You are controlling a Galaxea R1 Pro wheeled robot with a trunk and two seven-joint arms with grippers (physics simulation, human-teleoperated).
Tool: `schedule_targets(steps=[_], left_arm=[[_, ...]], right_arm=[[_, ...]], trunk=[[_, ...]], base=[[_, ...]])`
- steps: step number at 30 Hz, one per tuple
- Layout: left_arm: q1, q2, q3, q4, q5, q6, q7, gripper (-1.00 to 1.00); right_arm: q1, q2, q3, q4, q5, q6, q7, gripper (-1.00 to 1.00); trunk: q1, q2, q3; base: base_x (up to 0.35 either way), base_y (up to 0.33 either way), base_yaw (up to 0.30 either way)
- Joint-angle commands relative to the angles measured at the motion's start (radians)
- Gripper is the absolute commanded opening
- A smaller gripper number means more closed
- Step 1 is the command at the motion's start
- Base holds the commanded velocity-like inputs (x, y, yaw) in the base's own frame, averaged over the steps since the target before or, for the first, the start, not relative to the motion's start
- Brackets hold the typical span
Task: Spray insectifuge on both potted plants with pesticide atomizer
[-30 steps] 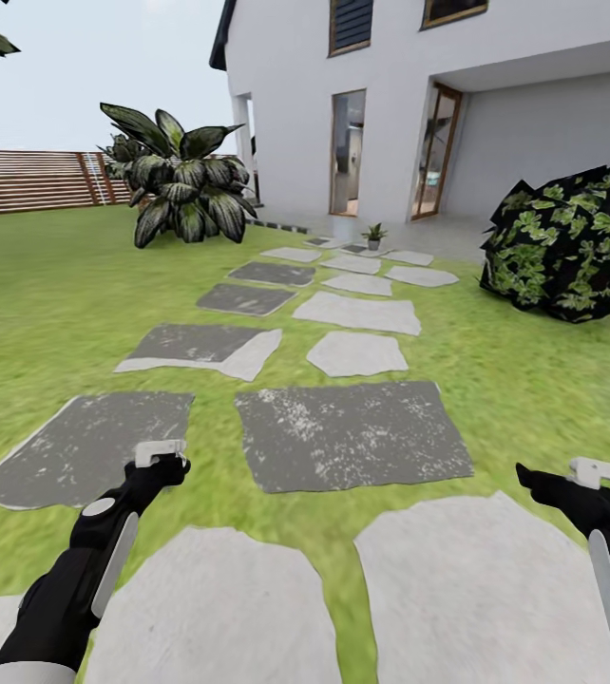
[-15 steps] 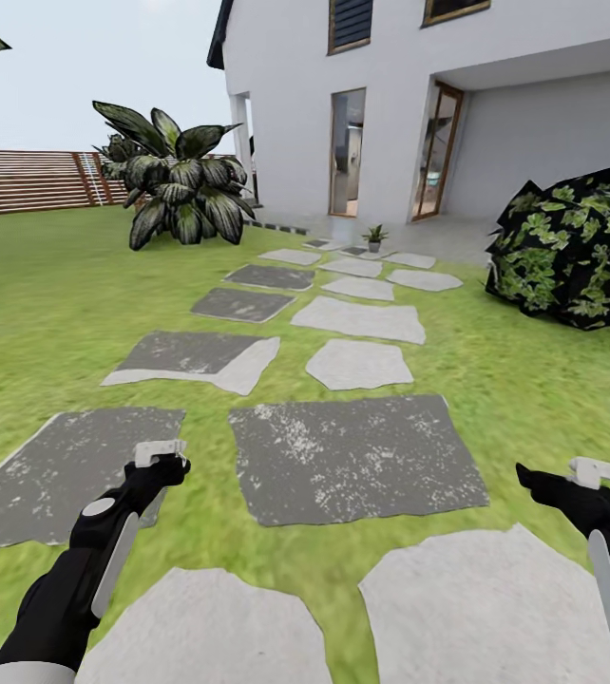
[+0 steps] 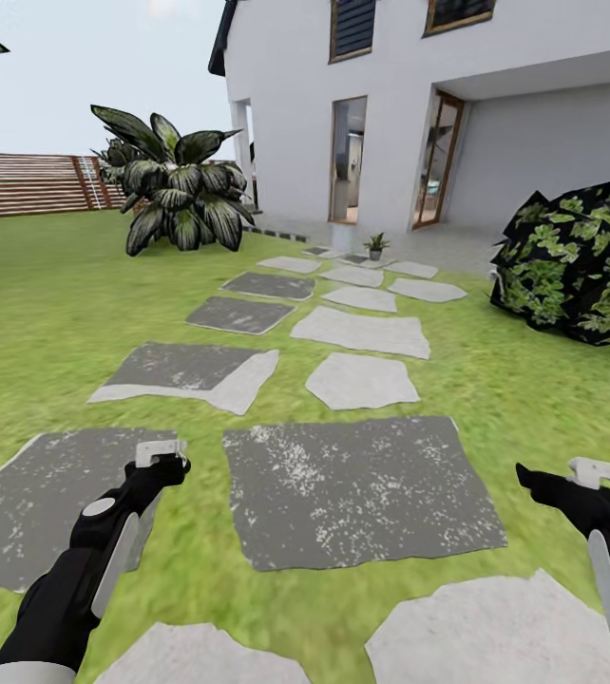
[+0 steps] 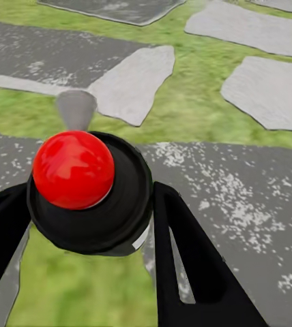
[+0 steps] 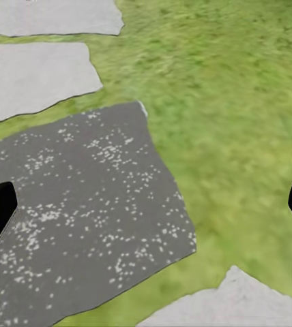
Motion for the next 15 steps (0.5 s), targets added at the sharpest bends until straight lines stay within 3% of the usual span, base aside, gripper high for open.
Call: schedule_targets(steps=[1,15], left_arm=[[0.000,0.000,0.002,-0.001,0.010,0.006,-0.002,-1.00],[0.000,0.000,0.002,-0.001,0.010,0.006,-0.003,-1.00]], right_arm=[[-0.001,0.000,-0.001,-0.001,-0.004,0.005,0.003,1.00],[-0.001,0.000,-0.001,0.000,-0.002,0.004,0.003,1.00]], trunk=[[0.000,0.000,0.000],[0.000,0.000,0.003]], base=[[0.329,0.000,0.000],[0.329,0.000,0.000]])
